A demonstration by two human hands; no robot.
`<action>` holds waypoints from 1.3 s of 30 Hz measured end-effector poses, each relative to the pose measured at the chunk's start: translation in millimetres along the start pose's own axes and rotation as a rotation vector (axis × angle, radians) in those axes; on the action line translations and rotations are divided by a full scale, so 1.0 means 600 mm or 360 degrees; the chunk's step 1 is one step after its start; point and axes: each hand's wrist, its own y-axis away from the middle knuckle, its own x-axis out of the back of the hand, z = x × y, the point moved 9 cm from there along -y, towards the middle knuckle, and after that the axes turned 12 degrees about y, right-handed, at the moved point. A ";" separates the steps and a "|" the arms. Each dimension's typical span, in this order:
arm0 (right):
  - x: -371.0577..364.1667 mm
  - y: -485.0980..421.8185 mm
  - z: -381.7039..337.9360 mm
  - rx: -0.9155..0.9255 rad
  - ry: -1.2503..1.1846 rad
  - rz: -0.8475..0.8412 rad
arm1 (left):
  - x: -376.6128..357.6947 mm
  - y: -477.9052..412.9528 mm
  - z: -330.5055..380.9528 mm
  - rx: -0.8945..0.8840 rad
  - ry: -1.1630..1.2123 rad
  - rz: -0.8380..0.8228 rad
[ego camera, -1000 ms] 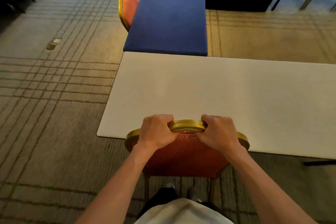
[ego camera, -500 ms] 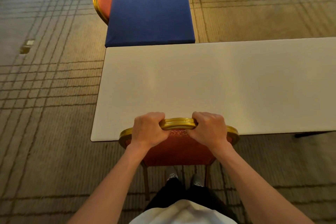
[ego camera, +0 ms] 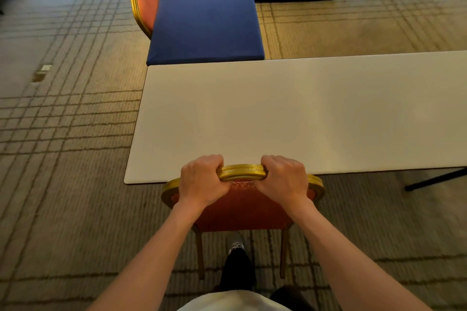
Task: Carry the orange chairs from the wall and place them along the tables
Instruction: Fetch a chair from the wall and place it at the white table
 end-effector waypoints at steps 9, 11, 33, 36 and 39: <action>0.042 0.212 -0.057 0.0115 -0.0085 0.0003 | -0.031 0.222 0.033 -0.0015 0.0073 -0.0061; 0.044 0.274 -0.067 0.0158 -0.0129 -0.0070 | -0.053 0.283 0.037 -0.0011 0.0091 -0.0144; 0.039 0.612 -0.169 0.0198 -0.0289 -0.0705 | -0.172 0.614 0.018 0.0236 0.0100 -0.0842; 0.041 0.632 -0.172 0.0010 -0.0254 -0.0749 | -0.164 0.634 0.016 0.0274 0.0222 -0.0611; 0.045 0.658 -0.161 -0.0454 -0.0470 -0.0750 | -0.152 0.666 0.004 0.0449 0.0500 -0.0326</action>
